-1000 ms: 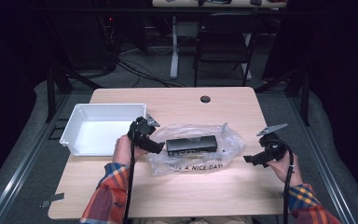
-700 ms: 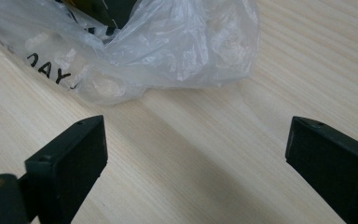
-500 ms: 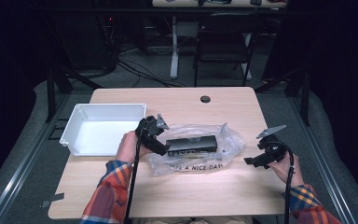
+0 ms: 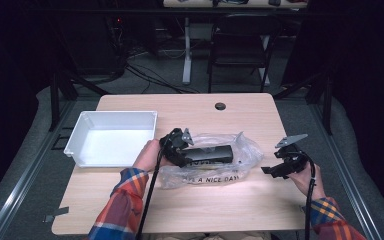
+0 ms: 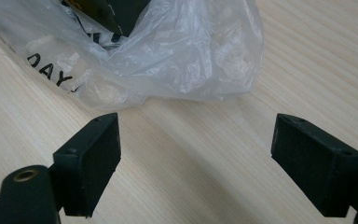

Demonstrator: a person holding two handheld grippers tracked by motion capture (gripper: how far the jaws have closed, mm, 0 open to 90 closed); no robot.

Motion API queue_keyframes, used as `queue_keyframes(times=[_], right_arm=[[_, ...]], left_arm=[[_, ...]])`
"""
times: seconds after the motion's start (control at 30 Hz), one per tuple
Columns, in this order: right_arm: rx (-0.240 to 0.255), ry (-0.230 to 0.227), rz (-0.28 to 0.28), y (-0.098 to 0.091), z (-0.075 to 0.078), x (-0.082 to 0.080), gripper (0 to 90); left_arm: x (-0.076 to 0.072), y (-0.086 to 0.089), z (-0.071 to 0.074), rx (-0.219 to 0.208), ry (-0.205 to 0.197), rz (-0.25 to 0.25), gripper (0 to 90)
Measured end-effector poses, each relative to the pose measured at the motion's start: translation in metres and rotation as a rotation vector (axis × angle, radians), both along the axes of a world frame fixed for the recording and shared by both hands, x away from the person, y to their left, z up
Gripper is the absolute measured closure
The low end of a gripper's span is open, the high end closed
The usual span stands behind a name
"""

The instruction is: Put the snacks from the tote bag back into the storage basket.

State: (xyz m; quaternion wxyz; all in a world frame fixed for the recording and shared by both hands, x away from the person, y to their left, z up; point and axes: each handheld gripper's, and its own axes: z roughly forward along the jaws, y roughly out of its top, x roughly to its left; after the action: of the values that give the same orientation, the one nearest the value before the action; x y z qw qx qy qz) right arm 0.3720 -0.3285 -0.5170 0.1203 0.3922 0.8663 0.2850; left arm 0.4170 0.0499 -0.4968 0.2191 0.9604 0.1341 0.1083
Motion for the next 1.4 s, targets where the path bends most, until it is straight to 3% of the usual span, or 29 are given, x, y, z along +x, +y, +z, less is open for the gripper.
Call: queue_keyframes(times=[0.13, 0.43, 0.53, 0.63, 0.73, 0.9, 1.1, 1.2, 1.33, 1.4], right_arm=[[0.003, 0.009, -0.003, -0.001, -0.001, 0.000, 15.1], [-0.004, 0.016, 0.005, 0.000, -0.002, 0.001, 15.0], [-0.003, 0.017, 0.004, 0.000, -0.002, 0.001, 15.0], [-0.002, 0.016, 0.005, -0.001, -0.002, 0.001, 15.0], [-0.005, 0.016, 0.005, 0.000, -0.002, 0.001, 15.1], [-0.017, 0.023, 0.004, 0.002, -0.004, 0.001, 16.4], [-0.016, 0.023, 0.003, 0.002, -0.004, 0.001, 16.4], [-0.015, 0.020, 0.003, 0.002, -0.004, 0.001, 16.4], [-0.017, 0.021, 0.002, 0.002, -0.004, 0.001, 16.4], [-0.016, 0.023, 0.003, 0.002, -0.004, 0.001, 16.4]], left_arm=[[0.005, -0.009, -0.006, 0.039, 0.009, -0.020, 43.0], [0.017, -0.013, -0.008, 0.081, 0.026, -0.053, 42.5], [0.019, -0.012, -0.008, 0.070, 0.033, -0.060, 42.6], [0.022, -0.009, -0.006, 0.033, 0.050, -0.051, 42.6], [0.023, -0.008, -0.006, 0.052, 0.043, -0.054, 42.5], [0.028, -0.008, -0.007, 0.074, 0.066, -0.060, 41.9], [0.029, -0.006, -0.007, 0.066, 0.073, -0.062, 41.5], [0.030, -0.005, -0.008, 0.086, 0.064, -0.050, 38.0], [0.031, 0.000, -0.009, 0.048, 0.077, -0.035, 37.8], [0.030, 0.001, -0.010, 0.064, 0.086, -0.041, 37.5]])
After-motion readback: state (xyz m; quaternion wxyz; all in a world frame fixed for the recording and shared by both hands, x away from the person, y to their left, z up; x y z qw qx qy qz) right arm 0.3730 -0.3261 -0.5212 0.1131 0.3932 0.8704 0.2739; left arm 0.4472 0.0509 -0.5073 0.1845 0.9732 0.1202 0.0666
